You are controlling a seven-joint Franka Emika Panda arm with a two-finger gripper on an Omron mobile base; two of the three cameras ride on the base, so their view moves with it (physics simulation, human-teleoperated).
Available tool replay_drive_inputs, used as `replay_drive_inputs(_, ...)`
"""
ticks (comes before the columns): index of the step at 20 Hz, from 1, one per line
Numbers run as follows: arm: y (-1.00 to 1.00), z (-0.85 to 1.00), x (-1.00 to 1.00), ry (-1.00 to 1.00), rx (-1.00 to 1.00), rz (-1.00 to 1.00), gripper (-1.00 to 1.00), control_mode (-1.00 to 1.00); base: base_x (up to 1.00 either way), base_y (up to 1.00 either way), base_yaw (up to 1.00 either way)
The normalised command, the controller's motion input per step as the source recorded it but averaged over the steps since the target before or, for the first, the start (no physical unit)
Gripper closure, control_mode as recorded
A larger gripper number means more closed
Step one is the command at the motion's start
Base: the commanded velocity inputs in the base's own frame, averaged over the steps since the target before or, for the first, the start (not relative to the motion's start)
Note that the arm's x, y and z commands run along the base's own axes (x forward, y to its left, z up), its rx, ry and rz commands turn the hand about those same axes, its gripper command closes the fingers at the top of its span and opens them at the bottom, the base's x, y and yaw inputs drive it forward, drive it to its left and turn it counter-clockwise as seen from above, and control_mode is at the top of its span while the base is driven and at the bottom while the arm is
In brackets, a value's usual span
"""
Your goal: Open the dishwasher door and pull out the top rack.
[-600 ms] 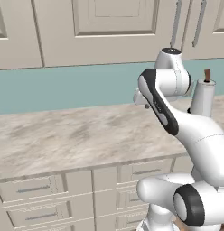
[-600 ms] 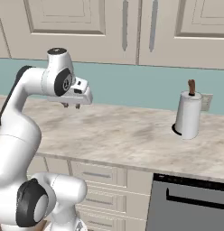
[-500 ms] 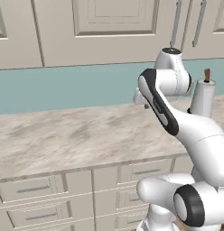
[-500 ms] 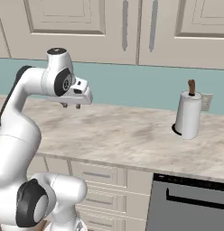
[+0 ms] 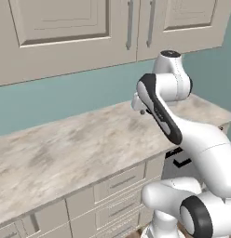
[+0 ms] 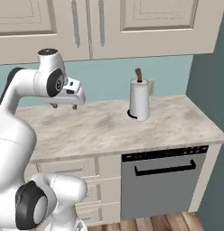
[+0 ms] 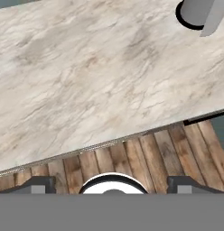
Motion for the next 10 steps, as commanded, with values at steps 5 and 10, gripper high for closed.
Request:
replay_drive_inputs(5, 0.00, 0.00, 0.00, 0.00, 0.00, 0.00, -1.00, 1.00, -0.04, 0.25, -0.55)
replay_drive_inputs(10, 0.00, 0.00, 0.00, 0.00, 0.00, 0.00, -1.00, 1.00, -0.05, 0.37, -0.45)
